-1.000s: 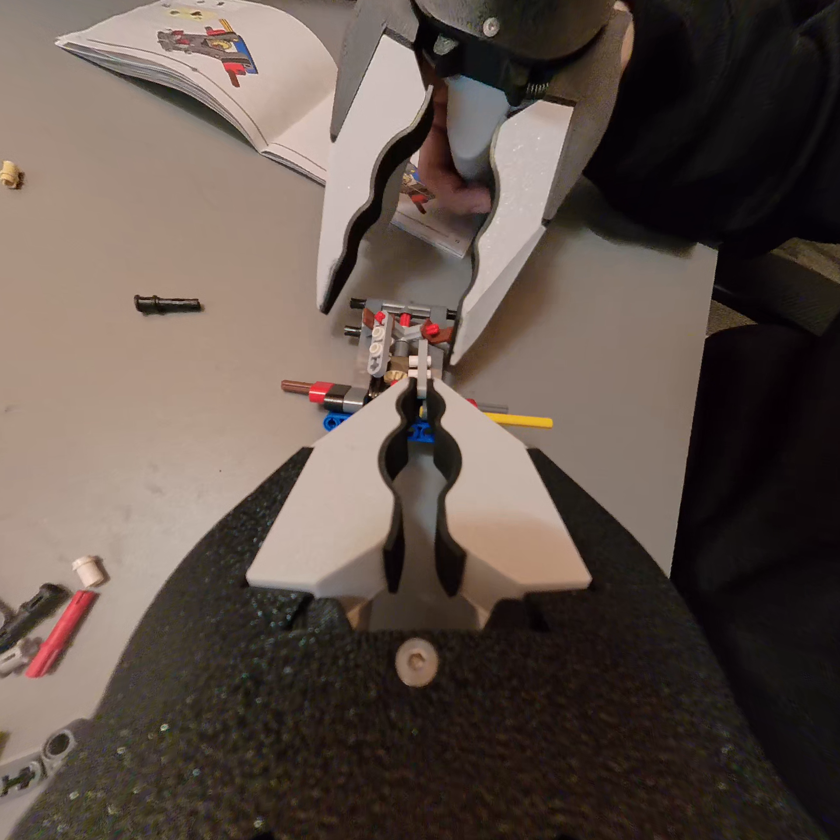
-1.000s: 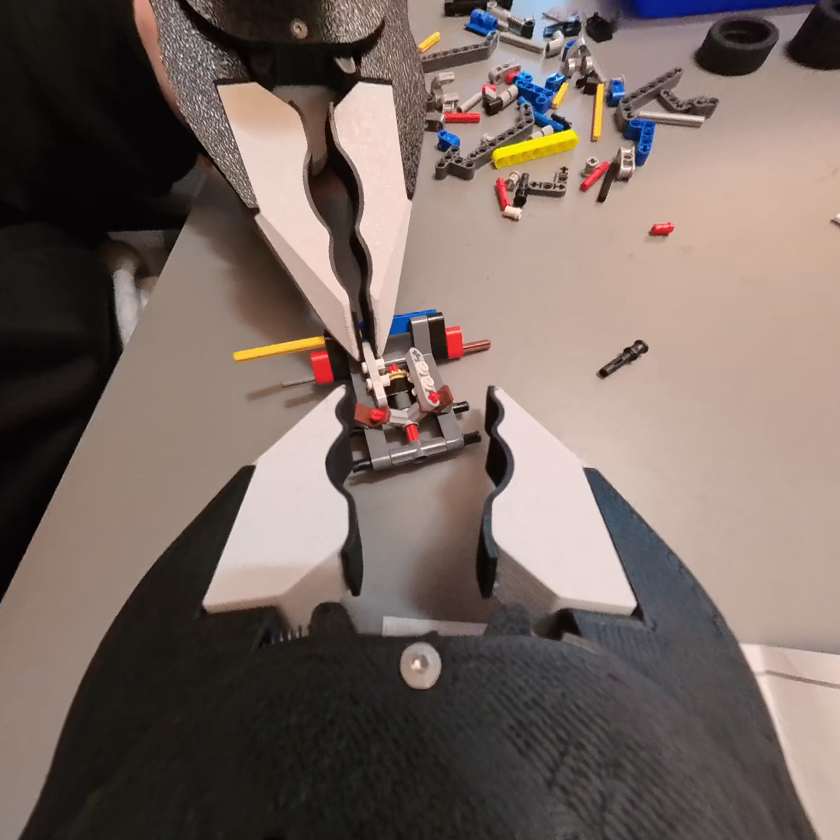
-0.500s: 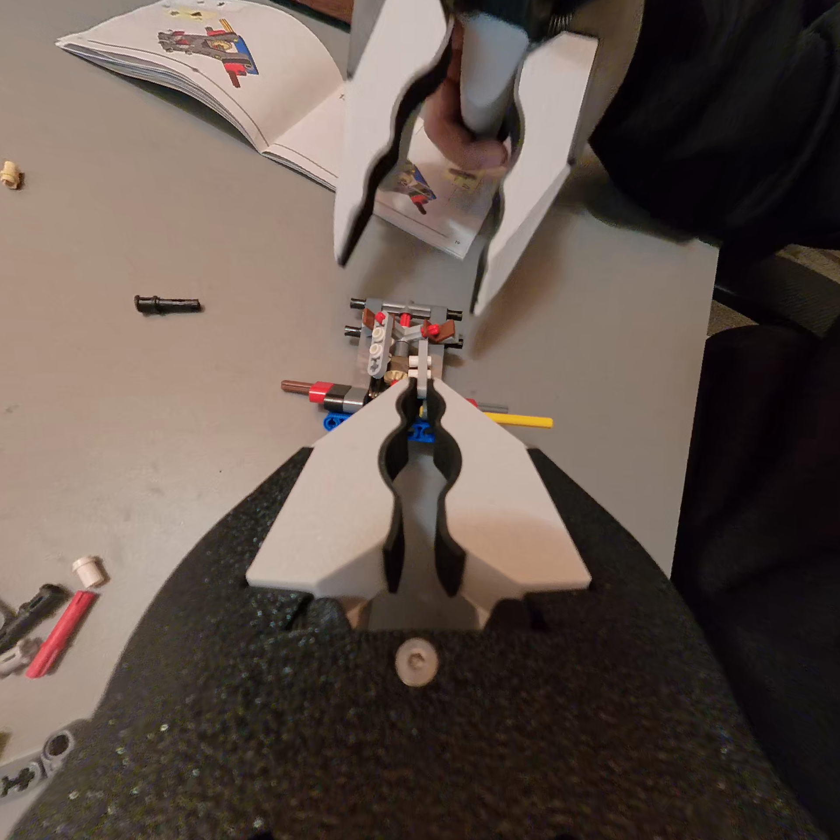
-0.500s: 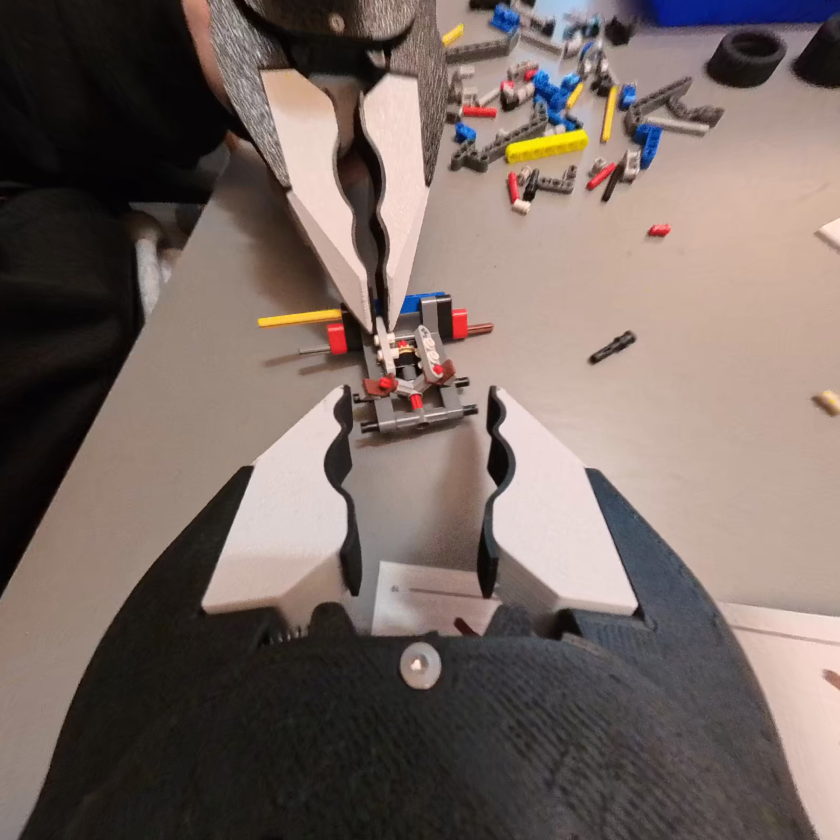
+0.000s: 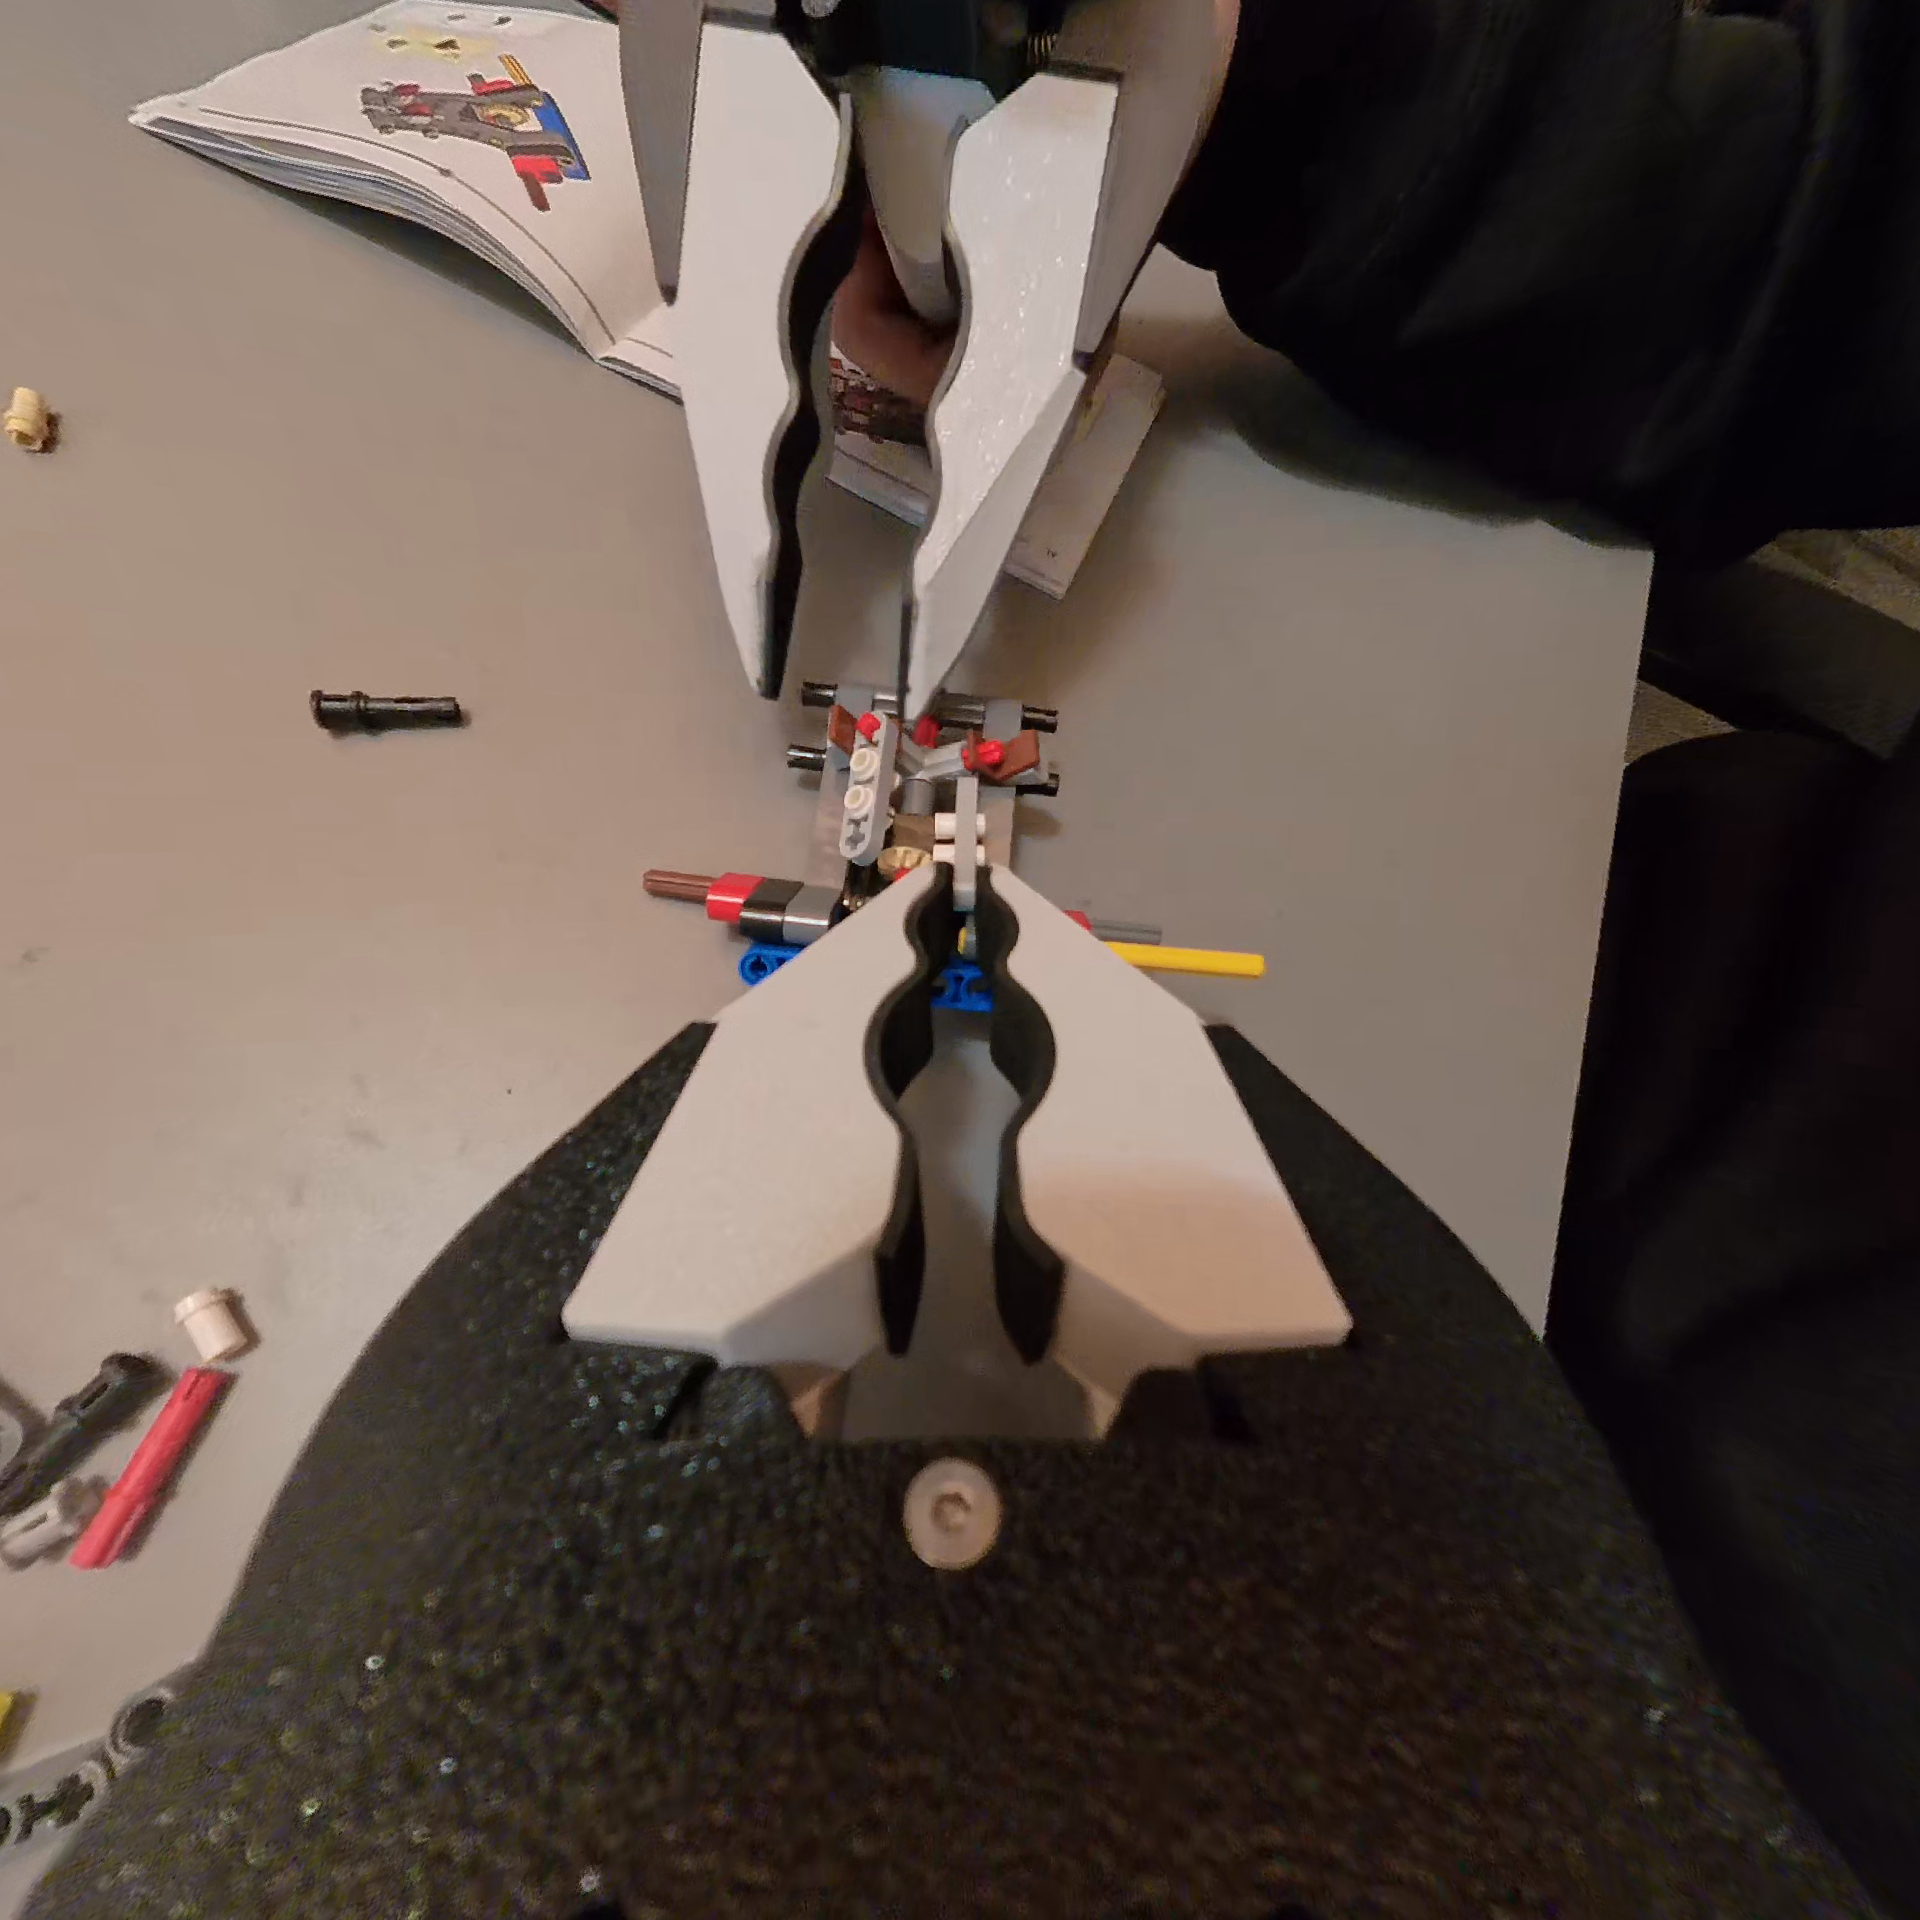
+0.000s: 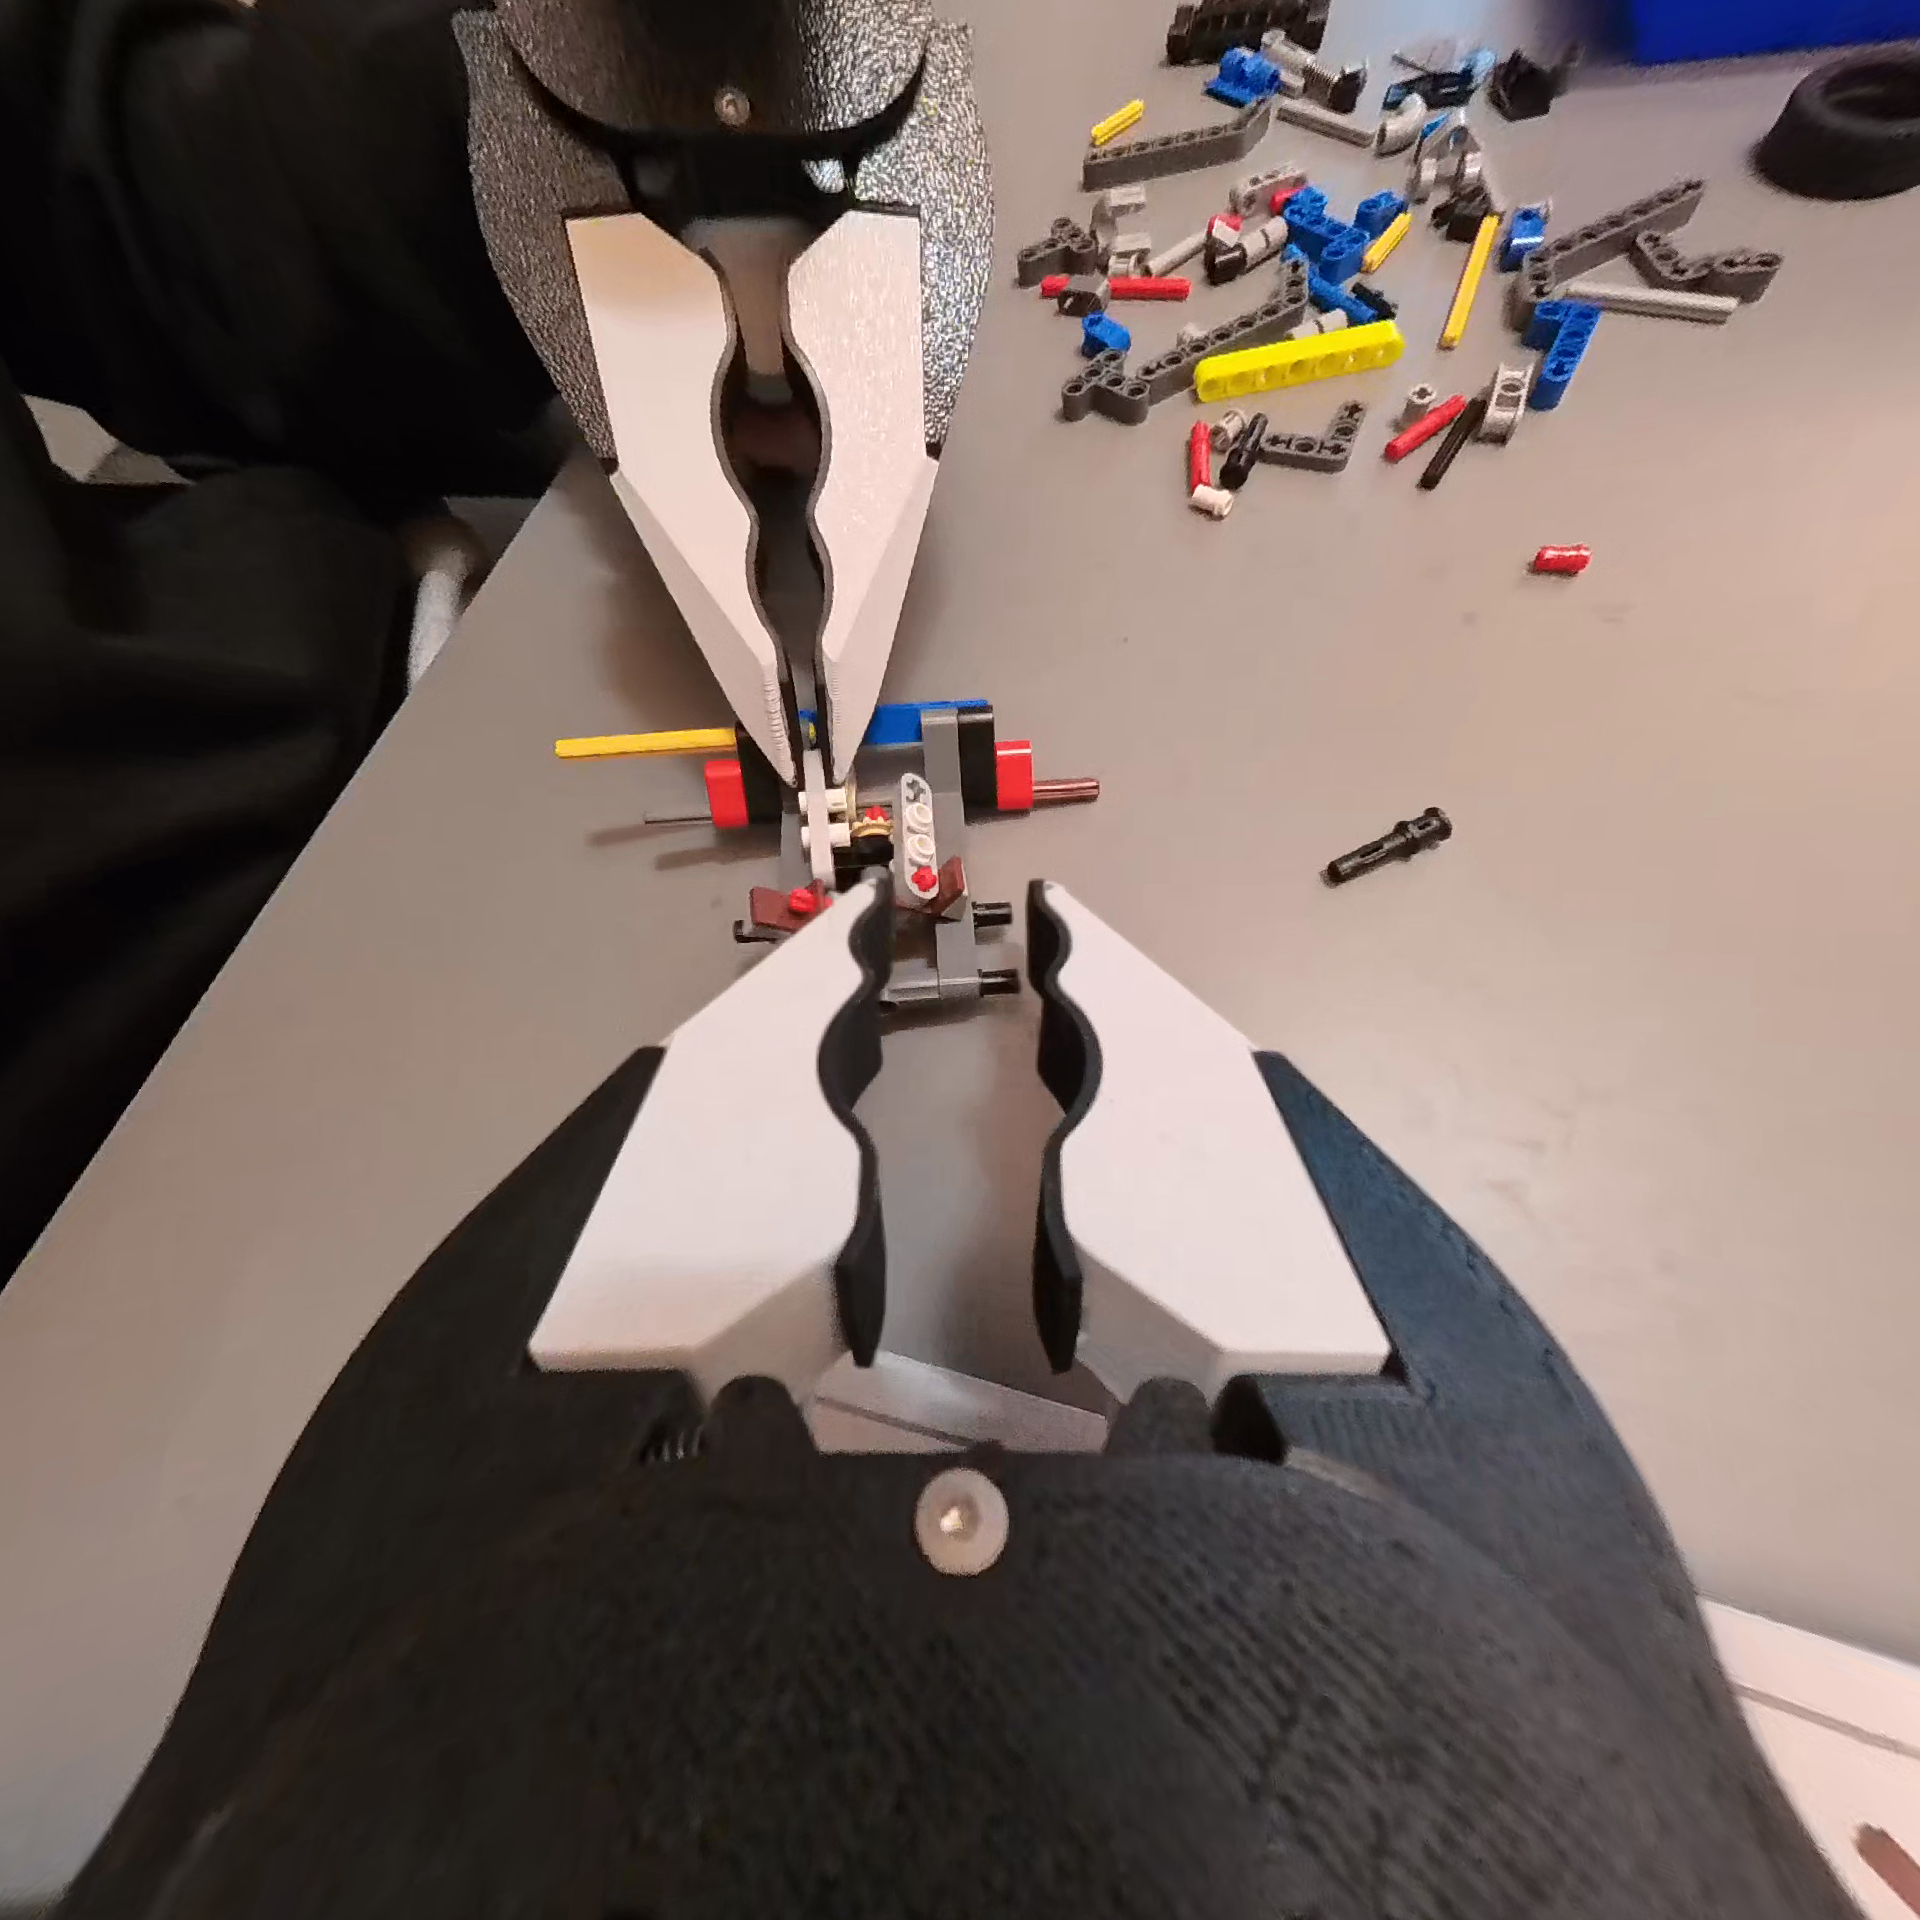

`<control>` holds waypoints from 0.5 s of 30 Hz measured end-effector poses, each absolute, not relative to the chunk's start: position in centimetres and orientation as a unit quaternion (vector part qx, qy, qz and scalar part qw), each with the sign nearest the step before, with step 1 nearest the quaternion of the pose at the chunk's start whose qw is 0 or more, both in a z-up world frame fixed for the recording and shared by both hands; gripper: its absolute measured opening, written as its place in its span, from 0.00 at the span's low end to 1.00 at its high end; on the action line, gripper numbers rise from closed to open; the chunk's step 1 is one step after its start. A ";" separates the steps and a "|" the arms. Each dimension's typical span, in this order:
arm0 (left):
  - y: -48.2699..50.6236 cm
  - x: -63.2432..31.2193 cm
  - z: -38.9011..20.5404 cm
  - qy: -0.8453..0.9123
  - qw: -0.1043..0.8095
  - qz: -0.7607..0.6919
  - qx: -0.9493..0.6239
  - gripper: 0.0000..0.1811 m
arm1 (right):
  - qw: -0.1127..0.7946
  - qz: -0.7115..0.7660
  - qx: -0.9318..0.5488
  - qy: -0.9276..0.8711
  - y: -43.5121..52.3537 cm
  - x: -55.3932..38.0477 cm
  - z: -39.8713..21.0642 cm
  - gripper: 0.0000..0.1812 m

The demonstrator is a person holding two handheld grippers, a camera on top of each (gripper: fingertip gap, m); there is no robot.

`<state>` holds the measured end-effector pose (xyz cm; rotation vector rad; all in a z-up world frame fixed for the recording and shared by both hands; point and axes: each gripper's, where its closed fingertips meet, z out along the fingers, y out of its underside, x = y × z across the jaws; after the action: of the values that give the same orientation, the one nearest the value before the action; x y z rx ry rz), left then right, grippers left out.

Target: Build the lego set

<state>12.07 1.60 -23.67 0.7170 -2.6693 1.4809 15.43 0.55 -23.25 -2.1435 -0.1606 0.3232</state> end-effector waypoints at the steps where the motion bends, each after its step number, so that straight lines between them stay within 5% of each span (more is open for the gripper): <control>1: 1.6 12.1 -23.7 -0.851 0.004 0.472 0.229 0.01 | 0.464 0.133 -0.873 -0.063 0.5 15.4 -23.3 0.12; 15: 1.6 12.0 -23.7 -0.856 -0.003 0.470 0.215 0.00 | 0.451 0.140 -0.877 -0.088 0.6 14.4 -23.7 0.08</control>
<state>11.98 1.57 -23.69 0.6775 -2.6939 1.4802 14.39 0.57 -23.70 -2.1684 -0.2185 0.3453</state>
